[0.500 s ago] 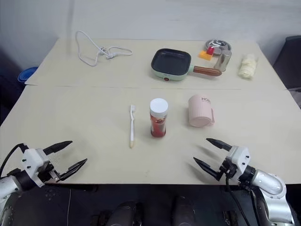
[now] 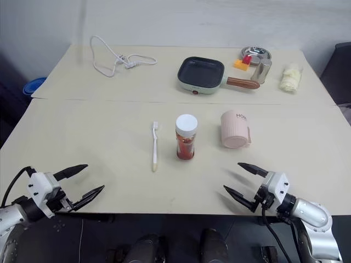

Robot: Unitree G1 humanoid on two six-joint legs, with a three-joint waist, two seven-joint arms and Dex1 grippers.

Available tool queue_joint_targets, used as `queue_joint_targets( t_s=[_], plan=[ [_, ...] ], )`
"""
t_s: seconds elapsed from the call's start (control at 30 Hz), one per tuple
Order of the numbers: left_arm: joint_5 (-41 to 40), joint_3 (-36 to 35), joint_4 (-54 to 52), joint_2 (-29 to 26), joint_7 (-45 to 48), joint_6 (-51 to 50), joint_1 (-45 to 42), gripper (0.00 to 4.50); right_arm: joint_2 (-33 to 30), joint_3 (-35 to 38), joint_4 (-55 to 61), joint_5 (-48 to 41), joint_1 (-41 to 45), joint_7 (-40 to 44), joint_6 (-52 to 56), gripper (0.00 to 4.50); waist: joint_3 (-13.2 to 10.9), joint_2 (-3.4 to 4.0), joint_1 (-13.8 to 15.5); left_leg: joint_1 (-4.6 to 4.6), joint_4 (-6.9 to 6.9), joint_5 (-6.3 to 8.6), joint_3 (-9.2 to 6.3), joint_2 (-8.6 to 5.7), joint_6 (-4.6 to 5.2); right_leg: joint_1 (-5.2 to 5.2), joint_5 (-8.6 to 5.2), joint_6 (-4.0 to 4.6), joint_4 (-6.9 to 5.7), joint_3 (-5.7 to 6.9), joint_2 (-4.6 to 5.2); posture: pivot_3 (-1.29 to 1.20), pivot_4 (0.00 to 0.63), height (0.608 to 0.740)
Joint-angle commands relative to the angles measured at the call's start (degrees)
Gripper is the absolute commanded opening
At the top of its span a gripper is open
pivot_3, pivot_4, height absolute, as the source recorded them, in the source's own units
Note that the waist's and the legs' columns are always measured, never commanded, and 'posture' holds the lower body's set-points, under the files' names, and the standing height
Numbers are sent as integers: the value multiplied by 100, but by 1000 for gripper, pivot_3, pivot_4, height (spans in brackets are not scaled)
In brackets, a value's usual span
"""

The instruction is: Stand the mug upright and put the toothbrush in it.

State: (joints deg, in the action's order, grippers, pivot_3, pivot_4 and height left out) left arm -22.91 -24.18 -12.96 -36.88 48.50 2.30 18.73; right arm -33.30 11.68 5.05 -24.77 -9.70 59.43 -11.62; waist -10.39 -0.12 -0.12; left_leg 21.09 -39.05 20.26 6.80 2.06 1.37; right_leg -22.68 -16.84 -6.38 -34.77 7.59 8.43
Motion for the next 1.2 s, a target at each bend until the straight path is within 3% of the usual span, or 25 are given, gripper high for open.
queue_joint_targets(
  t_s=[0.03, 0.3, 0.43, 0.6, 0.77, 1.07, 1.2],
  plan=[
    [-125, -42, -167, 21, 11, 22, -39, 4453, 47, 35, 100, -97, -28, 46, -164, 4500, 0, 0, 0, 0, 0, 0, 0, 0, 0, 0, 0, 0, 0, 0, 0, 0, 150, 740],
    [-261, -11, -182, 53, -32, -164, -169, 4453, 106, -97, 156, -78, -32, 69, -197, 4500, 0, 0, 0, 0, 0, -1, 0, -3, 1, 0, 0, 0, -3, 0, -3, 0, 150, 740],
    [-405, 91, -233, -67, 170, -398, -215, 4453, 205, -341, 738, -137, 64, -178, 124, 4500, 0, 0, -1, -1, -2, -2, 0, -3, 1, 0, 0, 0, -12, 0, -2, 0, 150, 740],
    [-767, 293, -473, -208, 390, -902, -487, 4453, 350, -869, 1965, 376, 505, -1659, 1819, 4500, 0, 0, -8, 0, -2, -4, -1, 2, -5, -3, 0, 0, -24, -3, 1, 0, 150, 740],
    [-969, 511, -820, -182, 441, -1223, -681, 4453, 1112, -1497, 2202, 374, 1353, -2762, 3081, 4500, 2, -1, -12, 7, -3, -4, -3, 5, -12, -10, -2, 3, -29, -4, 2, 0, 150, 740],
    [-1234, 263, -1156, -428, 594, -1699, -490, 4453, 2352, -2535, 1758, 988, 2191, -3790, 3697, 4500, 1, 0, -86, 17, -3, -9, 6, 1, -10, -24, -3, 6, -37, -4, -21, 0, 150, 740],
    [-1246, 222, -1196, -484, 586, -1784, -493, 4453, 2618, -2629, 1301, 1463, 2391, -4302, 3807, 4500, 2, -2, -130, 19, -3, -13, 6, -2, -8, -25, -3, 6, -41, -4, -20, 0, 150, 740]
  ],
)
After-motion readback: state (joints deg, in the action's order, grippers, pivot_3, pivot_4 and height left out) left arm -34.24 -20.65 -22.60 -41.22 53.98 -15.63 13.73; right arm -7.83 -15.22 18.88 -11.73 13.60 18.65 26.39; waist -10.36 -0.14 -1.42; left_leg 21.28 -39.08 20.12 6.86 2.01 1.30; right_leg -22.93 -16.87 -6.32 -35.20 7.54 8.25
